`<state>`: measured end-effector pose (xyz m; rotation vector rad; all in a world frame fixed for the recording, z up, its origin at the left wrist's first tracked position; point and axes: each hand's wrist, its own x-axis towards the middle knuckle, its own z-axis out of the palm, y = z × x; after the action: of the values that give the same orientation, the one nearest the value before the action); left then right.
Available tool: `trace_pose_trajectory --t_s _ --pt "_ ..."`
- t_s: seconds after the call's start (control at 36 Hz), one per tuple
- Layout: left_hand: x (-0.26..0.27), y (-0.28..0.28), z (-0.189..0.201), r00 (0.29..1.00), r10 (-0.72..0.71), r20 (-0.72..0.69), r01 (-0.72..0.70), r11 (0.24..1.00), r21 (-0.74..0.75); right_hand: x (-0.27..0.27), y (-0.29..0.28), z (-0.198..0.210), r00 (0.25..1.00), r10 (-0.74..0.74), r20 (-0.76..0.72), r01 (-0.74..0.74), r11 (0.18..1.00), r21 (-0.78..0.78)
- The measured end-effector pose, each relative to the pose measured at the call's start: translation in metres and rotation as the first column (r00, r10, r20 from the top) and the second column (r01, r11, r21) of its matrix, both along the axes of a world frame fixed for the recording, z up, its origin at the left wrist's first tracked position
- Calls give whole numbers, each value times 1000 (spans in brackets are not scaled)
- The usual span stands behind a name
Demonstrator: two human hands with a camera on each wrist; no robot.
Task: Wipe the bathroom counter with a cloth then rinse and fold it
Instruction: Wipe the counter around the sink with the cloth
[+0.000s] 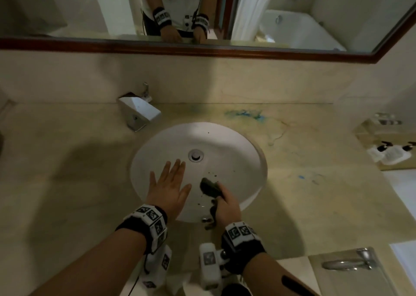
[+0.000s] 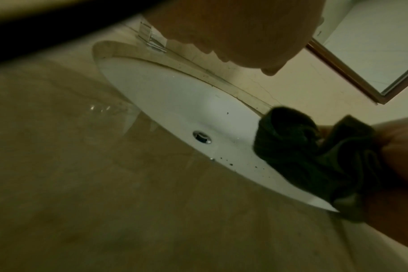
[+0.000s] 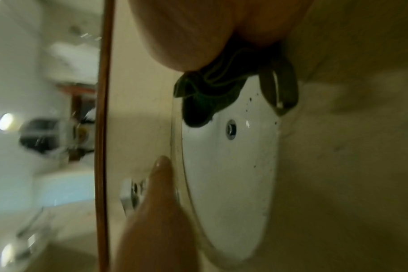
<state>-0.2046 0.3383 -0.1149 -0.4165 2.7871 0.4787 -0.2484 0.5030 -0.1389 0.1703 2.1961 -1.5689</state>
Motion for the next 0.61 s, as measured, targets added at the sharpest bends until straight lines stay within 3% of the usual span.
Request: trace_pose_trajectory --t_s 0.06,0.14,0.31,0.42,0.53,0.61 --pt "-8 9 3 1000 13 -2 -13 1000 -2 -15 1 3 993 22 118 -10 994 -107" --pt "-21 23 7 1000 19 -23 -19 1000 11 -42 23 15 987 -9 158 36 985 -168" --pt "-51 73 5 998 14 -57 -11 998 55 -102 121 47 997 -70 45 80 962 -260" --pt "-75 116 0 999 6 -54 -2 998 63 -150 194 50 973 -232 14 231 955 -188" --pt "-100 152 -6 1000 -8 -30 9 1000 19 -198 271 49 939 -301 -170 308 951 18" --pt "-117 176 -12 1000 -6 -7 6 1000 -4 -229 318 51 872 -411 -266 448 889 93"
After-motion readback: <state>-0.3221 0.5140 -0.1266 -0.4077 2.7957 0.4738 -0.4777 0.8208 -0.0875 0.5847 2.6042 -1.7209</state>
